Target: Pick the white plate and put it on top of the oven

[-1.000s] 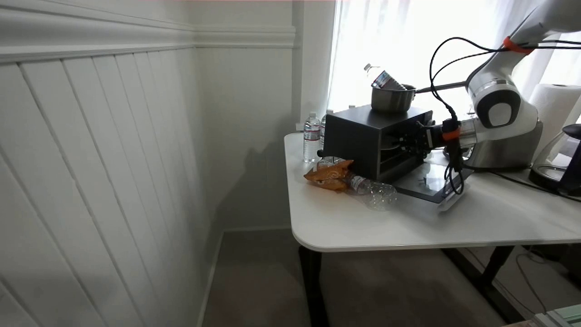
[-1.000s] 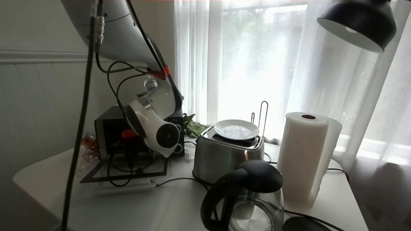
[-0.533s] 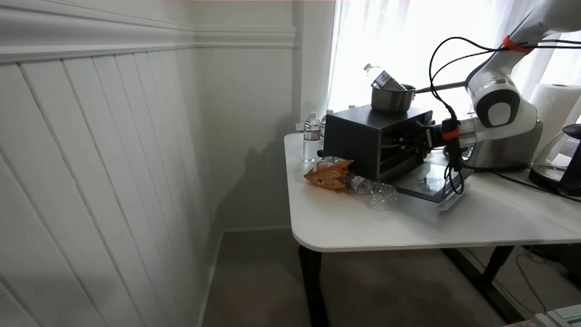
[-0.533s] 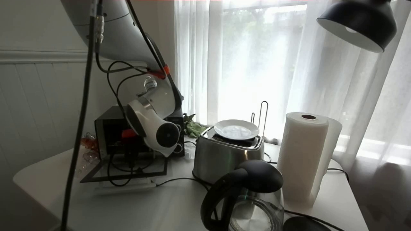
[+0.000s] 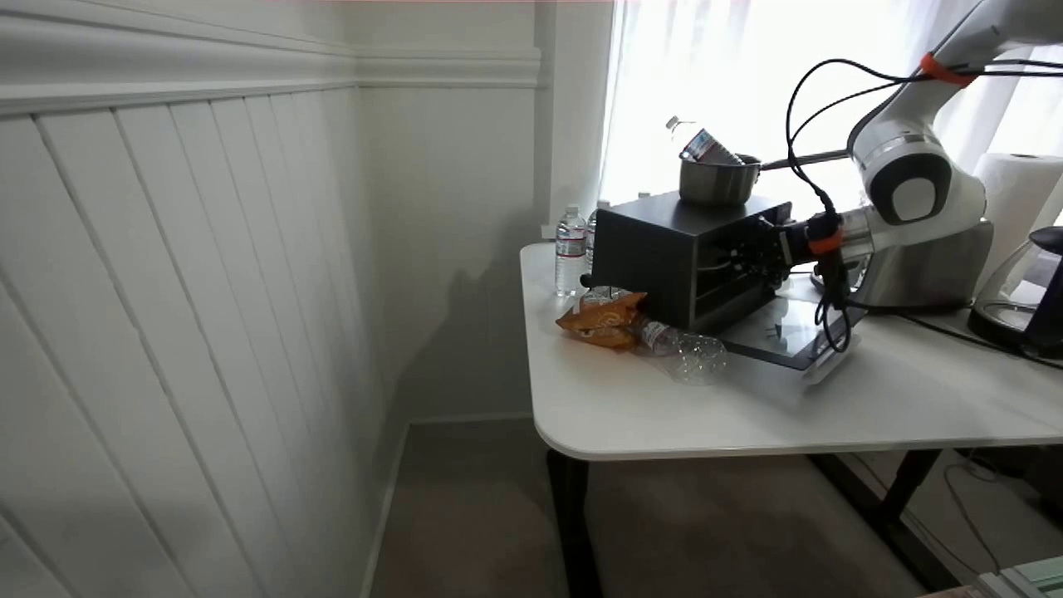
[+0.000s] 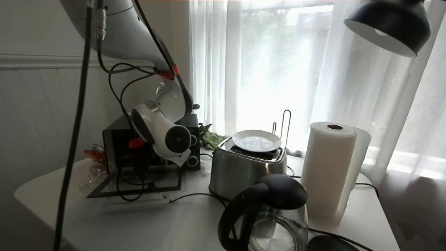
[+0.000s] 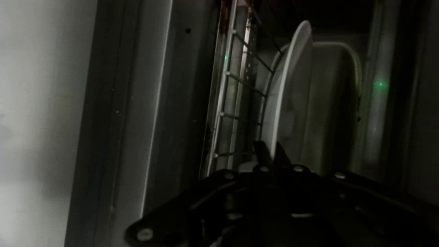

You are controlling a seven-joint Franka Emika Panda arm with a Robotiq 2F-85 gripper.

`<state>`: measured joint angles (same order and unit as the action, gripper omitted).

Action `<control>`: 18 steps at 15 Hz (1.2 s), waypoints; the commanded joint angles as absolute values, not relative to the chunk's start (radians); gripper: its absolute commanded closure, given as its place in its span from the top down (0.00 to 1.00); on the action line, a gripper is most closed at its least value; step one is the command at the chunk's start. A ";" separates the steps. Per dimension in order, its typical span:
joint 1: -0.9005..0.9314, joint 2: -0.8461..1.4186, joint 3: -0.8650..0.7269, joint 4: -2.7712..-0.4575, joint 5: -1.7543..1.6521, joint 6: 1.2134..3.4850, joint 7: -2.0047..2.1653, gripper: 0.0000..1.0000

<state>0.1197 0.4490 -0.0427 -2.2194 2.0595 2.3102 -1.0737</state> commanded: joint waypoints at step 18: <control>0.082 0.078 -0.038 -2.585 1.827 2.370 -0.915 0.02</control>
